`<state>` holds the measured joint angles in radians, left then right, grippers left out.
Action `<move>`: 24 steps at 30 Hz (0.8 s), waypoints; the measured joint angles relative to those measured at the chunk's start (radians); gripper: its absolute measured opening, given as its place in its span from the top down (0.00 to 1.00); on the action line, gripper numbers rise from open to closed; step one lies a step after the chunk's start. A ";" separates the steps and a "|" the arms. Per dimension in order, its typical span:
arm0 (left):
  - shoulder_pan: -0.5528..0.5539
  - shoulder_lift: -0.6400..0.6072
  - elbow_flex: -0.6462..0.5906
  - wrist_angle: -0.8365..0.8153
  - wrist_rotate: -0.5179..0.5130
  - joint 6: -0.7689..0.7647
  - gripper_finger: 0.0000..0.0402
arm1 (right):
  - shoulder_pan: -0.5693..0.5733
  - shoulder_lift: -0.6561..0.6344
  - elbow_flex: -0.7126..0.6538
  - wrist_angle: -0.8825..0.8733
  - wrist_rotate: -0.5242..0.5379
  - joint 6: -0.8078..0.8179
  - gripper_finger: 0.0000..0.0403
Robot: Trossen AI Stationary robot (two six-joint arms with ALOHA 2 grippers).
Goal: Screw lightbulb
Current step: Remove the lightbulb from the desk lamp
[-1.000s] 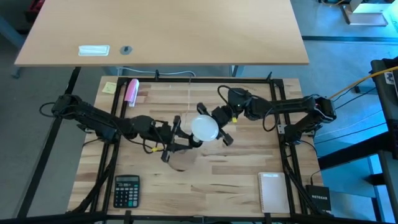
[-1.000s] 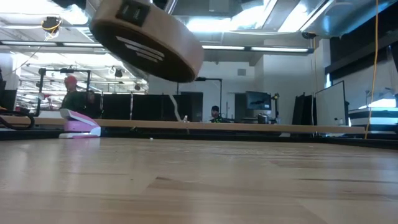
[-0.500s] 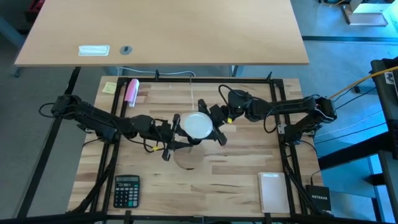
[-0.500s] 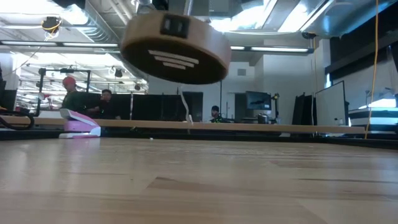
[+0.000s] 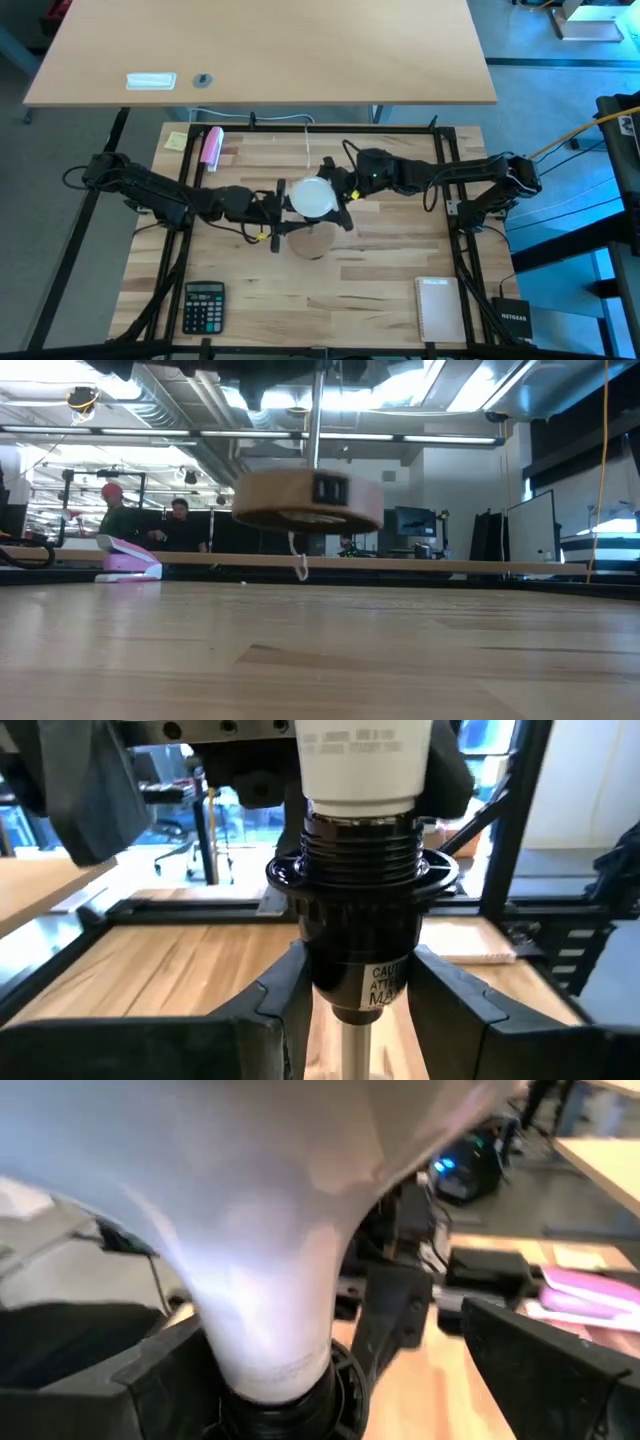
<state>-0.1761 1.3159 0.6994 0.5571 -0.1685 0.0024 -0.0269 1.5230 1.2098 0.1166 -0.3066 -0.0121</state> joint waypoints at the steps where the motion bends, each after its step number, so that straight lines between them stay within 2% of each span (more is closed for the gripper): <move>1: 0.005 0.000 0.000 -0.014 0.000 -0.001 0.69 | 0.000 0.000 0.000 -0.019 0.015 -0.013 0.03; 10: 0.053 0.000 -0.031 -0.144 -0.004 -0.042 0.69 | 0.000 0.000 -0.002 -0.100 0.084 -0.050 0.03; 24: 0.062 0.000 -0.053 -0.170 -0.006 -0.048 0.69 | 0.000 0.002 -0.016 -0.111 0.097 -0.057 0.03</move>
<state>-0.1143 1.3159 0.6460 0.3874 -0.1745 -0.0461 -0.0269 1.5246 1.1942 0.0058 -0.2092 -0.0689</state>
